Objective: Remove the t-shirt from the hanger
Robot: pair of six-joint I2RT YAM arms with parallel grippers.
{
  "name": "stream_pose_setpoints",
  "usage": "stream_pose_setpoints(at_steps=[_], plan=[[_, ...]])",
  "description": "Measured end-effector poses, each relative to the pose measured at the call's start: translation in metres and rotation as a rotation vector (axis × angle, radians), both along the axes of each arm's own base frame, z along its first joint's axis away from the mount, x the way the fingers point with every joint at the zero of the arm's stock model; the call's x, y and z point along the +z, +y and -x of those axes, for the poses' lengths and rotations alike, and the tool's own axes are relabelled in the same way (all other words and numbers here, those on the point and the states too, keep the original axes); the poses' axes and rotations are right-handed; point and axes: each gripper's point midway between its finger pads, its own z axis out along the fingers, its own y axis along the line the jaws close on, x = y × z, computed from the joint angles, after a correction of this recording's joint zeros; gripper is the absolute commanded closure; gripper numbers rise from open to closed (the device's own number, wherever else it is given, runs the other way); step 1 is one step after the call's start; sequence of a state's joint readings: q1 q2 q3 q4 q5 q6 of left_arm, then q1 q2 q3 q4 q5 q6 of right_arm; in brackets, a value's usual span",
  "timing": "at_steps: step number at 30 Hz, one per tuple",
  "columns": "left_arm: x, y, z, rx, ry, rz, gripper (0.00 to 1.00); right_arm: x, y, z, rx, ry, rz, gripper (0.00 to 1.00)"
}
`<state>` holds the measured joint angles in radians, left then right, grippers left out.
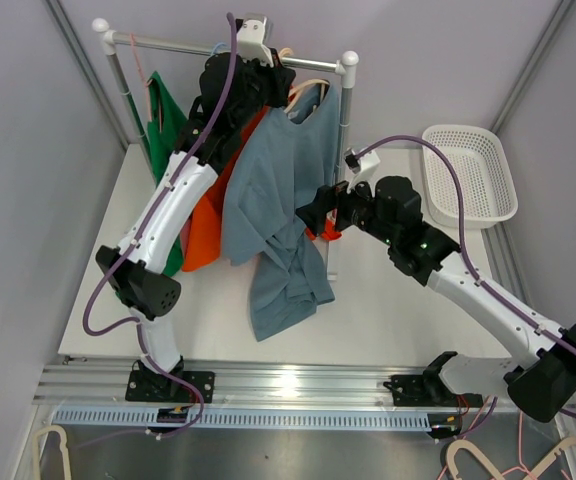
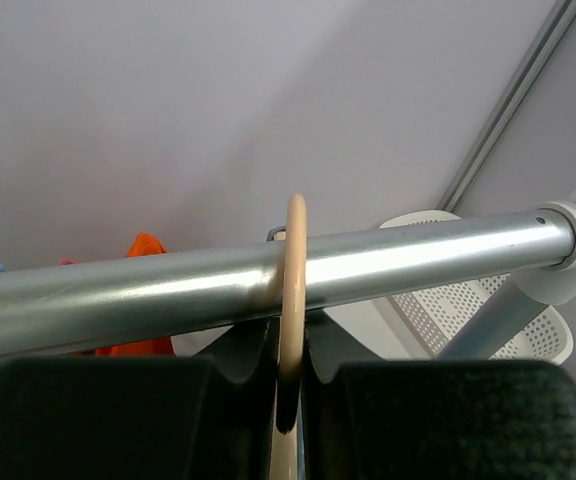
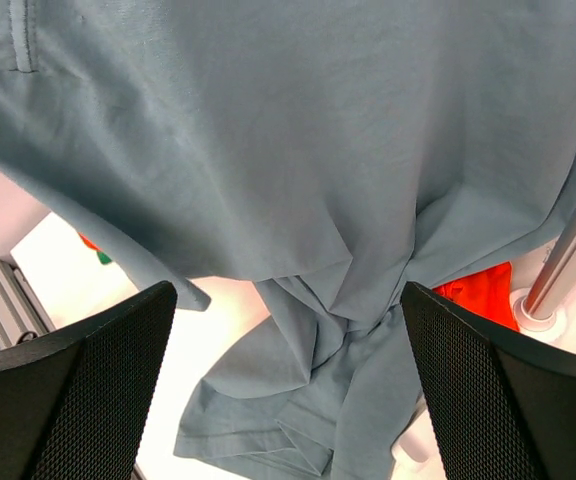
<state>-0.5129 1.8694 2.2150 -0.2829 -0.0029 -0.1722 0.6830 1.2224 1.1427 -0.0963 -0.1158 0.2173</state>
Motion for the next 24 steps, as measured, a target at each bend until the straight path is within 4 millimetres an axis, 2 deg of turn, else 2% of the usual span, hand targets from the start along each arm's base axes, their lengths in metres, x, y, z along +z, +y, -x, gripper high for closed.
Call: stream_pose_setpoints(at_steps=[5, 6, 7, 13, 19, 24], plan=[[-0.003, 0.000, 0.000, 0.000, 0.010, -0.007, 0.70, 0.001, -0.002, 0.002, -0.001, -0.003, -0.004, 0.01], [-0.004, 0.000, 0.000, 0.000, 0.012, -0.011, 0.62, 0.001, -0.003, 0.002, -0.002, -0.001, -0.005, 0.00], [-0.005, 0.000, 0.000, 0.000, 0.014, -0.018, 0.60, 0.001, -0.003, 0.002, -0.004, 0.000, -0.006, 0.00], [-0.015, 0.002, 0.001, 0.000, 0.038, -0.049, 0.64, -0.003, -0.005, 0.004, -0.007, 0.012, -0.008, 0.00], [-0.028, 0.015, -0.003, 0.072, 0.066, -0.083, 0.66, -0.005, -0.007, 0.007, -0.007, 0.016, -0.009, 0.01], [-0.027, 0.024, -0.001, 0.109, 0.066, -0.093, 0.77, -0.005, -0.008, 0.008, -0.008, 0.016, -0.011, 0.01]])
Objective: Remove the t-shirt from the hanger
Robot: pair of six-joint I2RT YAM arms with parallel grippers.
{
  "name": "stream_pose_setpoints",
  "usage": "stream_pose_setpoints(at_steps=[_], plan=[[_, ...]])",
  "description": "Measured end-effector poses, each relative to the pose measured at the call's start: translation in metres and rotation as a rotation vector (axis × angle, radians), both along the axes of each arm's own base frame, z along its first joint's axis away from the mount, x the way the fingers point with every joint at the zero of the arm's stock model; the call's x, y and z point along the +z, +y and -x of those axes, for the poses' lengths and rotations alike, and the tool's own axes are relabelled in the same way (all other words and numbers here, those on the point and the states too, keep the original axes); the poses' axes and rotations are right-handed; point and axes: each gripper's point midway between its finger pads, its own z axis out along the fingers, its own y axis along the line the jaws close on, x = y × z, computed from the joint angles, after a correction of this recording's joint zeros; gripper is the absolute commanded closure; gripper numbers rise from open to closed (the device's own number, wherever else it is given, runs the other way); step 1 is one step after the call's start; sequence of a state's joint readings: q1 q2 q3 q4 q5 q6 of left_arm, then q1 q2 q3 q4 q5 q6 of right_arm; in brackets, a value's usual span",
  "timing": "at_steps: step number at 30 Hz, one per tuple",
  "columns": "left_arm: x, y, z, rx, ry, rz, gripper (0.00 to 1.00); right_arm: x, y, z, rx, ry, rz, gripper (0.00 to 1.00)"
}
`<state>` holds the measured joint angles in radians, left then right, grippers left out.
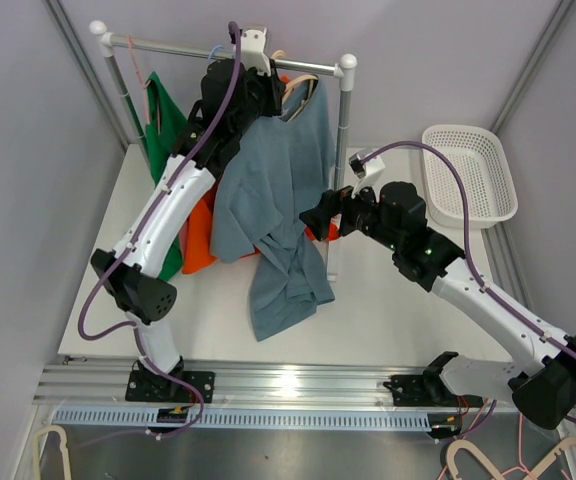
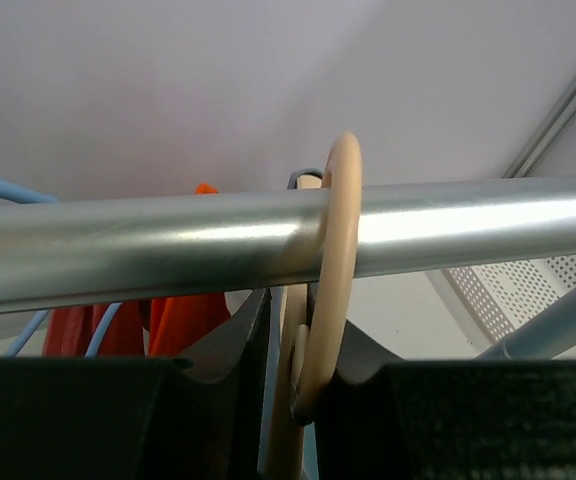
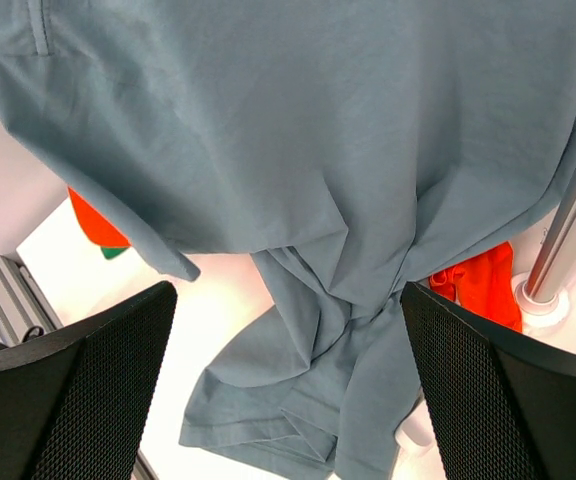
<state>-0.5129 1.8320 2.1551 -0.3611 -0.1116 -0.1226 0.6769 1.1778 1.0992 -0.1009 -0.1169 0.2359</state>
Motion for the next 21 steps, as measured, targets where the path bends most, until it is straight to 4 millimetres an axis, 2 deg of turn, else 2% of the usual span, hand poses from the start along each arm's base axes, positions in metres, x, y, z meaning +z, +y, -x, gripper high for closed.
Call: stream_pose_setpoints(at_steps=[2, 7, 12, 15, 16, 21], plan=[[0.000, 0.002, 0.000, 0.010, -0.001, -0.003, 0.78, 0.000, 0.000, 0.000, 0.000, 0.000, 0.000, 0.00], [-0.001, 0.004, 0.001, 0.016, 0.004, -0.016, 0.71, -0.003, 0.000, 0.000, -0.001, 0.005, 0.003, 0.00], [-0.003, 0.007, 0.006, 0.015, 0.019, -0.033, 0.71, -0.003, 0.000, 0.001, -0.002, 0.010, -0.001, 0.01], [-0.004, 0.009, 0.008, 0.015, 0.027, -0.038, 0.82, -0.003, 0.000, 0.001, -0.002, 0.016, -0.006, 0.01], [-0.004, 0.009, 0.009, 0.014, 0.029, -0.041, 0.99, -0.003, 0.000, 0.001, -0.001, 0.018, -0.008, 0.01], [-0.003, 0.010, 0.012, 0.012, 0.028, -0.052, 0.99, -0.008, 0.000, 0.002, -0.001, 0.033, -0.007, 0.01]])
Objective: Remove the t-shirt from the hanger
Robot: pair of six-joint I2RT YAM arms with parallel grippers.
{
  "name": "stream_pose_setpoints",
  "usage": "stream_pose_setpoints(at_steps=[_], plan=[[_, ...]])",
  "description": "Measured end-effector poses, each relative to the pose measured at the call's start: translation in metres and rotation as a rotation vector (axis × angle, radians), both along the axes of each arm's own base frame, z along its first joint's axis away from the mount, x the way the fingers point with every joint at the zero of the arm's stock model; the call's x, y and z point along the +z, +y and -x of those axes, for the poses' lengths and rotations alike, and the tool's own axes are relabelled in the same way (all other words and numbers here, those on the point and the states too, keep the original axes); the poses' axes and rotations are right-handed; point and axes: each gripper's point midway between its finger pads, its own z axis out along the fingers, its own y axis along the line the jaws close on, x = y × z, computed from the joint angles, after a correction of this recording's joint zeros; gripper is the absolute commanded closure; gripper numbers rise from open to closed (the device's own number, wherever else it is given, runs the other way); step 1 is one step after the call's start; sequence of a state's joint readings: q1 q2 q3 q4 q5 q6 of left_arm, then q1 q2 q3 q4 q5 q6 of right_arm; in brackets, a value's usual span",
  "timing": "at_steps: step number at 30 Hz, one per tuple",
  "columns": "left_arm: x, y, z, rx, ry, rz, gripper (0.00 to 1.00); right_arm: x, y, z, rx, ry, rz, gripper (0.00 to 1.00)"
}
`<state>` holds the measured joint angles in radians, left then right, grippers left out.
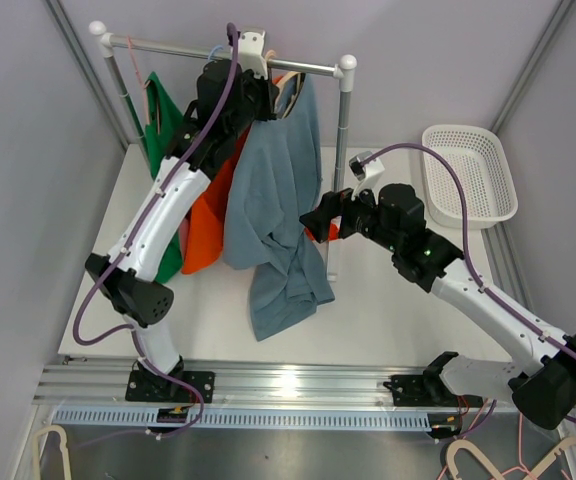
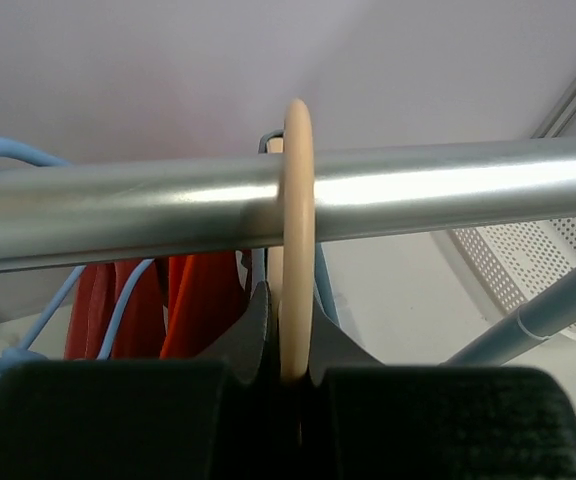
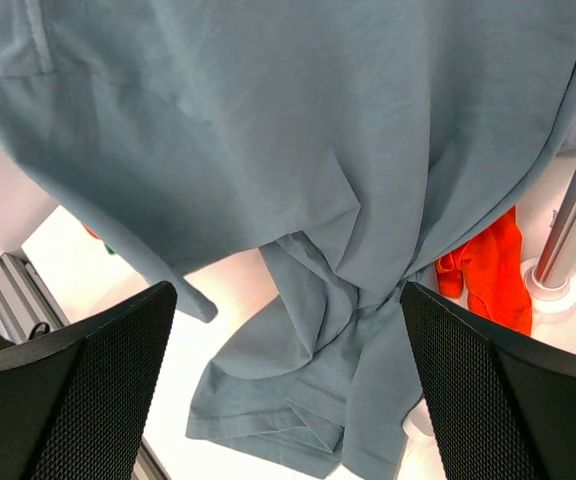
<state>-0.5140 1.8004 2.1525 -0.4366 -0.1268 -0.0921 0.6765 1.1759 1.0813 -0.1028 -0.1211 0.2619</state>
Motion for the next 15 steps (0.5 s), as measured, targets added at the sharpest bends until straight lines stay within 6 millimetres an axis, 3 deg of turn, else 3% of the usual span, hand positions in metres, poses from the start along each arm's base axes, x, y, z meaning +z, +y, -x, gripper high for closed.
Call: stream_pose_setpoints(at_steps=[4, 11, 15], plan=[[0.006, 0.003, 0.007, -0.004, 0.012, -0.007, 1.00, -0.002, -0.001, 0.001, 0.000, 0.005, 0.003, 0.01], [0.053, 0.010, 0.023, -0.011, -0.053, 0.032, 0.99, 0.001, -0.002, 0.002, 0.000, 0.000, -0.001, 0.01], [0.058, 0.012, 0.028, -0.010, -0.056, 0.037, 1.00, 0.001, 0.000, 0.004, 0.010, 0.003, -0.006, 0.01]])
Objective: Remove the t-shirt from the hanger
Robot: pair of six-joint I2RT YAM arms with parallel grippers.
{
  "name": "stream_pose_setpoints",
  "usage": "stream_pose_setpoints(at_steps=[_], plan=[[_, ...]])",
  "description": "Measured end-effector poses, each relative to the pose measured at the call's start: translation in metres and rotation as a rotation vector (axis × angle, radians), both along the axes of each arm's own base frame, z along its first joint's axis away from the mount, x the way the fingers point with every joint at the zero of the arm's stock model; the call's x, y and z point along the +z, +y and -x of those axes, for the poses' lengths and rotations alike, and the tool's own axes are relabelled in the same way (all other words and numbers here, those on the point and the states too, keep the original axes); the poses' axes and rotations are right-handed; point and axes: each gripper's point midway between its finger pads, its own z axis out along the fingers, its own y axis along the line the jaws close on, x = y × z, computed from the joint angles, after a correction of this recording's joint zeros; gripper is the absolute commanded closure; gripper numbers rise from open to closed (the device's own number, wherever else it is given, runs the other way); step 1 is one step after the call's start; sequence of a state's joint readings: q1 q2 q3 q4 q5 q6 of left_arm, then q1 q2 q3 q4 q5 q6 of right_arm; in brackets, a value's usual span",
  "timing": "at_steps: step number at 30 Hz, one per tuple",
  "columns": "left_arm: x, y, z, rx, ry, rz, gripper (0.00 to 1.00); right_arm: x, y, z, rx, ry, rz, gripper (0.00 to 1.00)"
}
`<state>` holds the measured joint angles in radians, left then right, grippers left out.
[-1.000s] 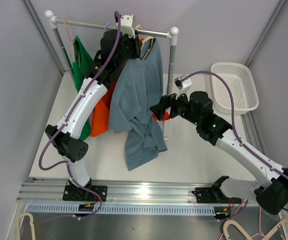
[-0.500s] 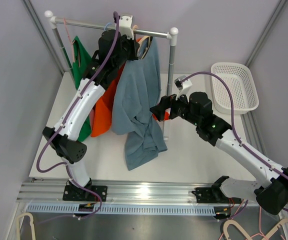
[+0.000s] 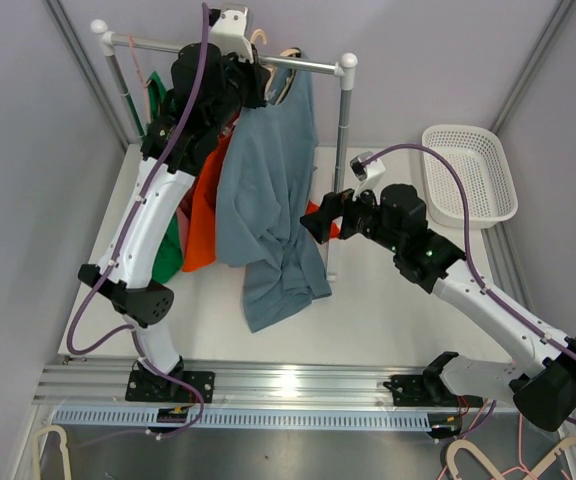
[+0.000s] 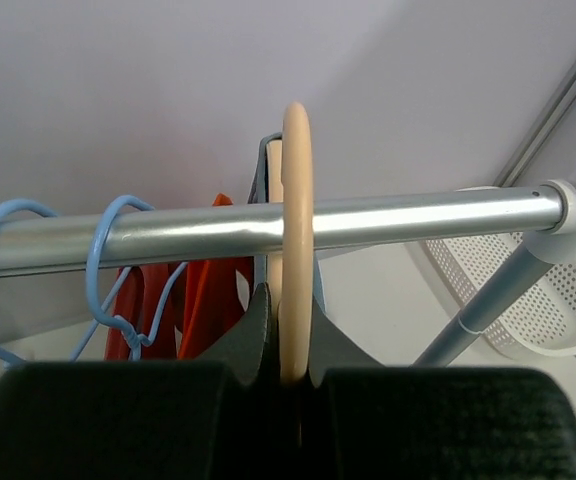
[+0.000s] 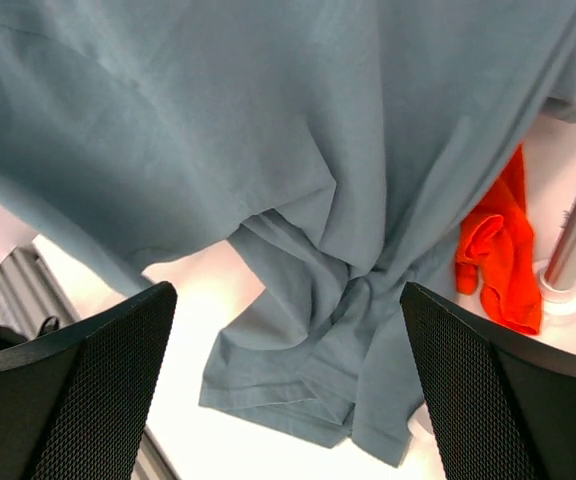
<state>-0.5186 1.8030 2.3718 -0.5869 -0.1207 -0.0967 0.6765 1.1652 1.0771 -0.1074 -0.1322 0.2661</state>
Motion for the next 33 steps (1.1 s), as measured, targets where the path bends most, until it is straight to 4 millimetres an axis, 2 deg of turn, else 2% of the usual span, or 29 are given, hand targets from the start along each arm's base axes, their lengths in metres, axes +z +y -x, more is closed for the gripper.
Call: stream_pose_setpoints(at_steps=[4, 11, 15, 18, 19, 20, 21, 22, 25, 28, 30, 33], plan=[[-0.011, 0.004, 0.004, 0.046, 0.053, 0.009, 0.99, 0.003, 0.014, 0.014, 0.079, -0.019, -0.001, 0.00], [-0.059, 0.032, 0.035, 0.206, 0.232, 0.051, 0.99, 0.016, 0.082, 0.090, 0.400, -0.127, -0.031, 0.01], [-0.063, 0.044, 0.049, 0.251, 0.269, 0.086, 0.99, 0.015, 0.112, 0.120, 0.494, -0.178, -0.043, 0.00], [-0.062, 0.047, 0.054, 0.270, 0.275, 0.107, 1.00, 0.002, 0.136, 0.136, 0.555, -0.175, -0.032, 0.01], [-0.062, 0.048, 0.055, 0.273, 0.277, 0.107, 0.99, -0.006, 0.144, 0.141, 0.571, -0.167, -0.020, 0.08], [-0.063, 0.048, 0.055, 0.276, 0.280, 0.109, 1.00, -0.014, 0.149, 0.143, 0.575, -0.160, -0.005, 0.26], [-0.064, 0.048, 0.056, 0.276, 0.282, 0.108, 0.99, -0.024, 0.156, 0.147, 0.583, -0.149, 0.012, 0.84], [-0.064, 0.048, 0.056, 0.276, 0.283, 0.107, 1.00, -0.034, 0.162, 0.153, 0.598, -0.137, 0.031, 1.00], [-0.066, 0.048, 0.057, 0.276, 0.290, 0.103, 0.99, -0.046, 0.172, 0.170, 0.620, -0.121, 0.054, 1.00], [-0.070, 0.048, 0.058, 0.277, 0.301, 0.093, 0.99, -0.042, 0.177, 0.192, 0.627, -0.149, 0.060, 1.00], [-0.076, 0.048, 0.058, 0.280, 0.321, 0.076, 0.99, -0.035, 0.178, 0.222, 0.649, -0.180, 0.067, 1.00], [-0.087, 0.044, 0.052, 0.286, 0.362, 0.040, 1.00, -0.030, 0.178, 0.283, 0.731, -0.207, 0.079, 1.00]])
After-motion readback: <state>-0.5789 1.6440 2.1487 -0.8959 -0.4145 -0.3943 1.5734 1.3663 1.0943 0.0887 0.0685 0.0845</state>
